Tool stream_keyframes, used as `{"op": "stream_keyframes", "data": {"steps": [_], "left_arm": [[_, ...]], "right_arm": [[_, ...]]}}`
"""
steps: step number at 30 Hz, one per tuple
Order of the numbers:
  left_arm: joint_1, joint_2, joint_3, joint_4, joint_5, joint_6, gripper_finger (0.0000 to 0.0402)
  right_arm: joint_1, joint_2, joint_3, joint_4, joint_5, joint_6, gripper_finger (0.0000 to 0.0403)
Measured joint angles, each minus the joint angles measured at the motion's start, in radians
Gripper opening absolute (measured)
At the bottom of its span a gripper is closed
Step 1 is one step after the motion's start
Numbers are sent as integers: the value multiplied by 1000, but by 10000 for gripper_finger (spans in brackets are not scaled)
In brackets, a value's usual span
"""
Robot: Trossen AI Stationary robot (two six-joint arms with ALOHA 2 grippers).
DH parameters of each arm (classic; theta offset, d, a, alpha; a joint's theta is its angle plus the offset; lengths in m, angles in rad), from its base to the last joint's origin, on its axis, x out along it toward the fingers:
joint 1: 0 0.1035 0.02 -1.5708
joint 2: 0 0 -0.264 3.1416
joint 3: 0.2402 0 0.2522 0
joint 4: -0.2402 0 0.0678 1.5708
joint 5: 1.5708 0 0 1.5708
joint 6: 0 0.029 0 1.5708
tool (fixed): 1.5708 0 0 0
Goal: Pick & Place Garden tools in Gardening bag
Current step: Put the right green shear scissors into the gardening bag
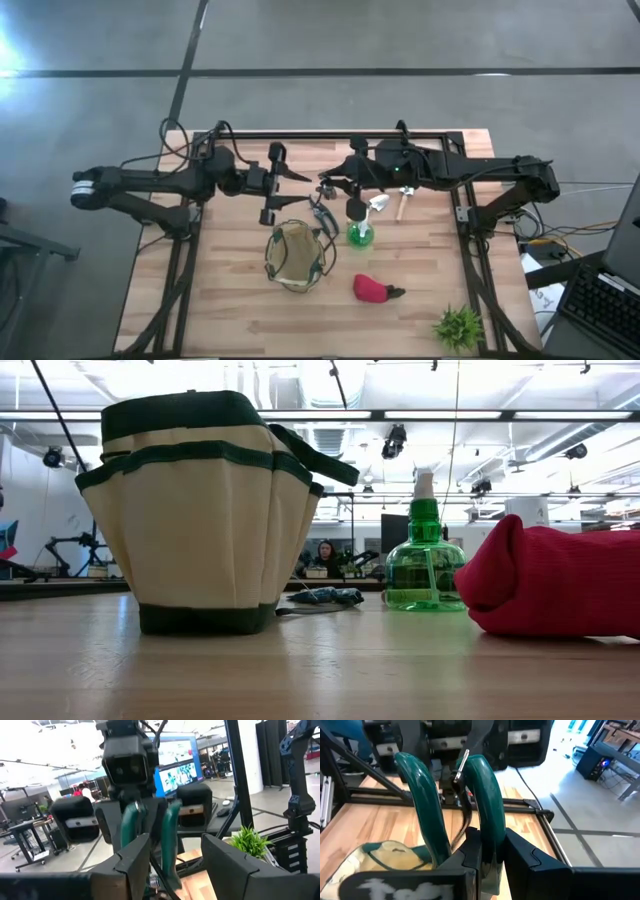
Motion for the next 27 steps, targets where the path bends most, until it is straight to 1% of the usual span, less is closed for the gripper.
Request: {"op": "stream_keyframes", "data": {"steps": [12, 21, 24, 27], "left_arm": [[-1, 57, -1, 101, 23, 3, 182], [0, 118, 74, 103, 60, 3, 180], [0, 129, 96, 81, 60, 3, 168], [0, 131, 109, 40, 60, 3, 135]], "right_arm": [[0, 17, 0, 43, -2, 3, 41], [0, 18, 2, 59, -2, 0, 41], [0, 18, 2, 56, -2, 2, 41], [0, 18, 2, 51, -1, 3, 41]]}}
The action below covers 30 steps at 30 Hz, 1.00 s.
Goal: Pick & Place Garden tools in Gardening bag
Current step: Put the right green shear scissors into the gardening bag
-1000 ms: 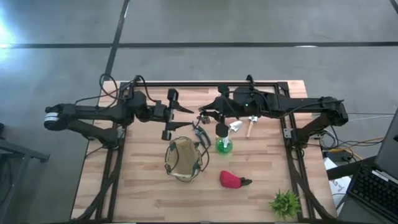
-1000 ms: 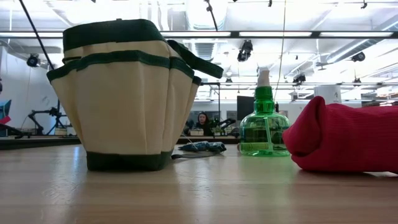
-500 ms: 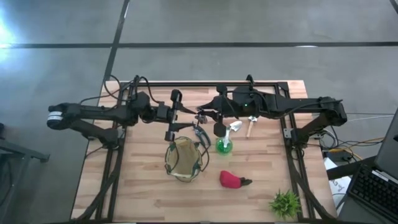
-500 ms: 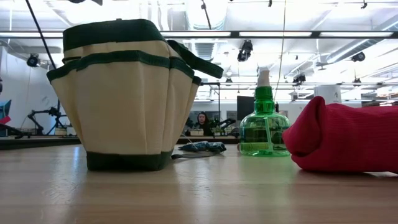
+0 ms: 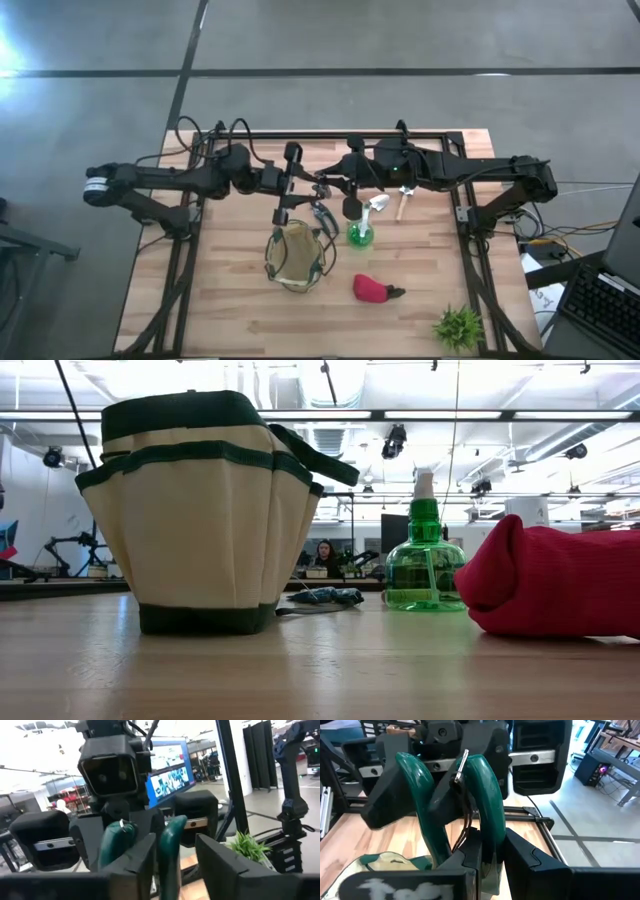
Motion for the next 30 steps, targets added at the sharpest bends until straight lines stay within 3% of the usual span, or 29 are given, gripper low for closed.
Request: {"op": "stream_keyframes", "data": {"steps": [5, 15, 24, 30], "left_arm": [[0, -1, 6, -20, -2, -7, 48], [1, -2, 6, -27, 0, -13, 47], [1, -5, 6, -67, 4, 8, 47], [3, -23, 55, -334, -3, 79, 47]], "right_arm": [[0, 0, 0, 0, -3, -6, 41], [0, 0, 0, 3, -23, 2, 43], [0, -8, 0, 9, -23, 27, 190], [1, -73, 0, -134, 20, 4, 237]]}}
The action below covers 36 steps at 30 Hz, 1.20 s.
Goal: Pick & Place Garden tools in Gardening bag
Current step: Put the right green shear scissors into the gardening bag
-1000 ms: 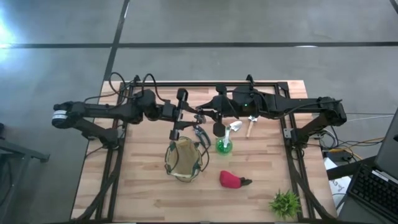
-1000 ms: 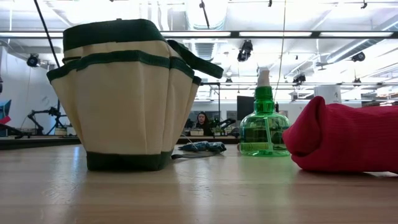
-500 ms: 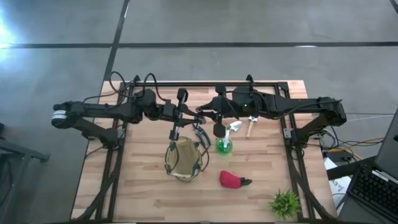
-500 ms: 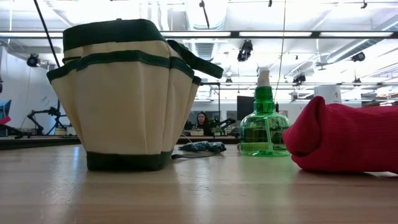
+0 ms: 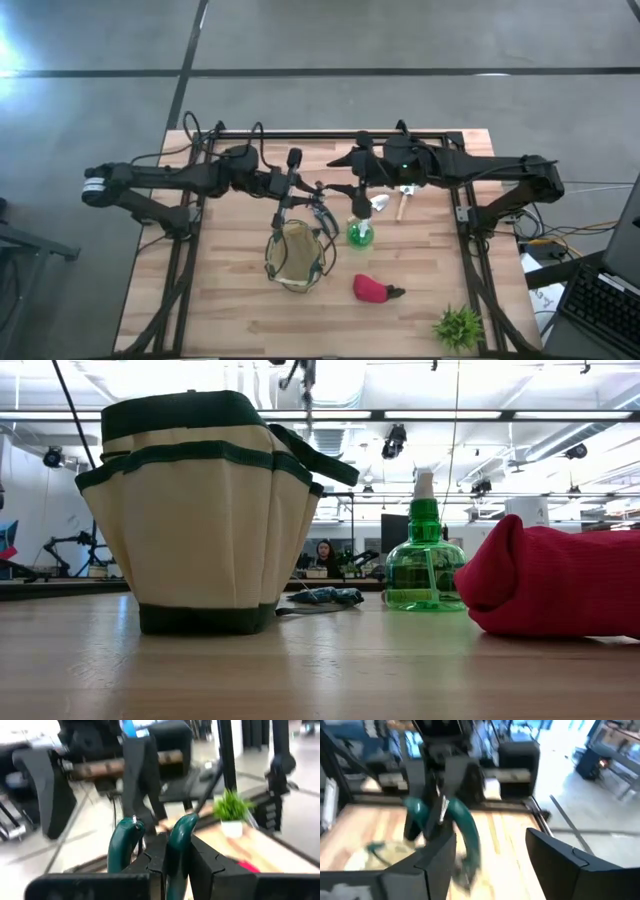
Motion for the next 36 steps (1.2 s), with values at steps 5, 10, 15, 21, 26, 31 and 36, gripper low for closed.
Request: {"op": "stream_keyframes", "data": {"steps": [5, 10, 15, 21, 26, 31, 36], "left_arm": [[-10, -5, 108, -331, -2, 85, 47], [-65, -5, 203, -589, 2, 167, 47], [-200, -5, 229, -644, 27, 244, 47], [-298, -4, 177, -630, 70, 271, 47], [-301, 3, 88, -567, 66, 382, 47], [-301, 50, 23, -569, 66, 526, 47], [-298, 114, 9, -590, 60, 580, 47]], "right_arm": [[-1, -66, 0, -202, 51, 71, 242], [-1, -109, -11, -365, 189, 165, 230], [-4, -129, -40, -397, 248, 206, 224], [-3, -124, -49, -379, 248, 210, 226], [-3, -118, -51, -370, 248, 213, 224], [-3, -118, -51, -370, 249, 226, 224], [-6, -119, -51, -367, 251, 232, 224]]}}
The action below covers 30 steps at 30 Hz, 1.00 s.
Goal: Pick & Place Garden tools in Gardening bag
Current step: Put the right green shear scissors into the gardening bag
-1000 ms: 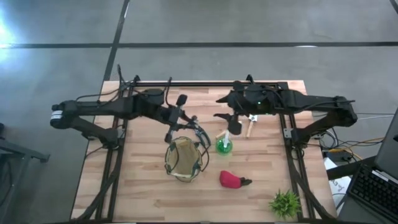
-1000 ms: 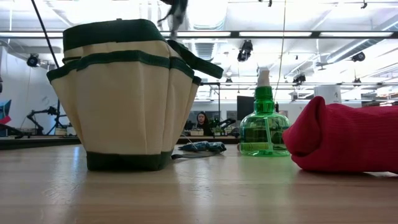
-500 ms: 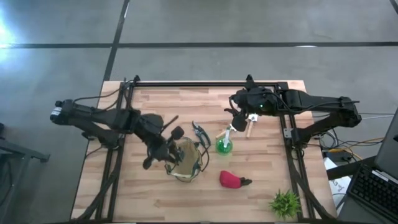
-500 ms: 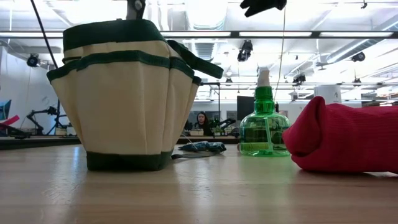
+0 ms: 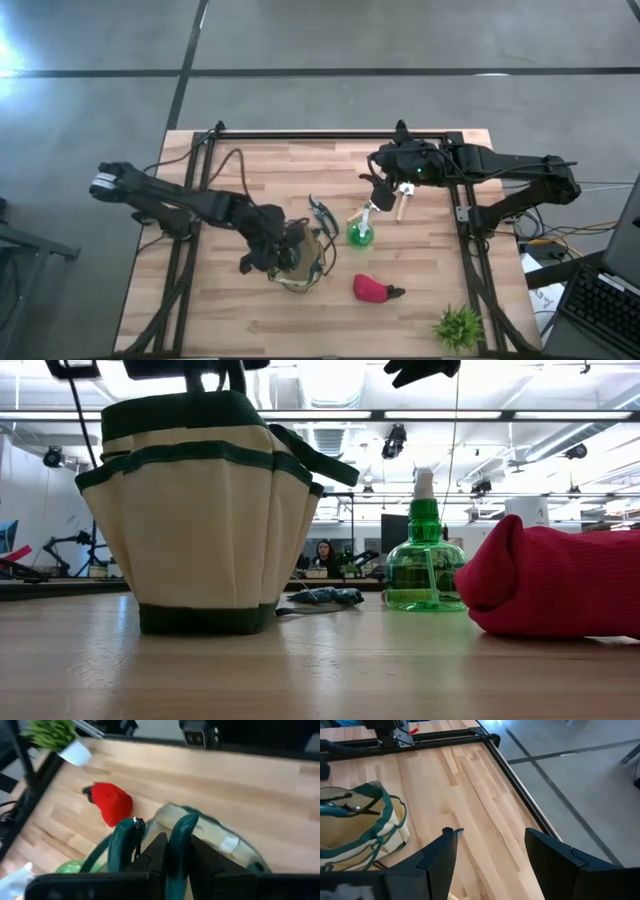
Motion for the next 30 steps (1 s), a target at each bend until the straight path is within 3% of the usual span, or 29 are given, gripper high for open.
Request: {"op": "stream_keyframes", "data": {"steps": [11, 30], "left_arm": [[4, 169, 76, -175, -202, 190, 47], [4, 338, 115, -225, -184, 299, 47]], "right_arm": [[-3, 0, 0, 1, 0, 8, 224], [-3, 0, 0, 3, 0, 4, 224]]}}
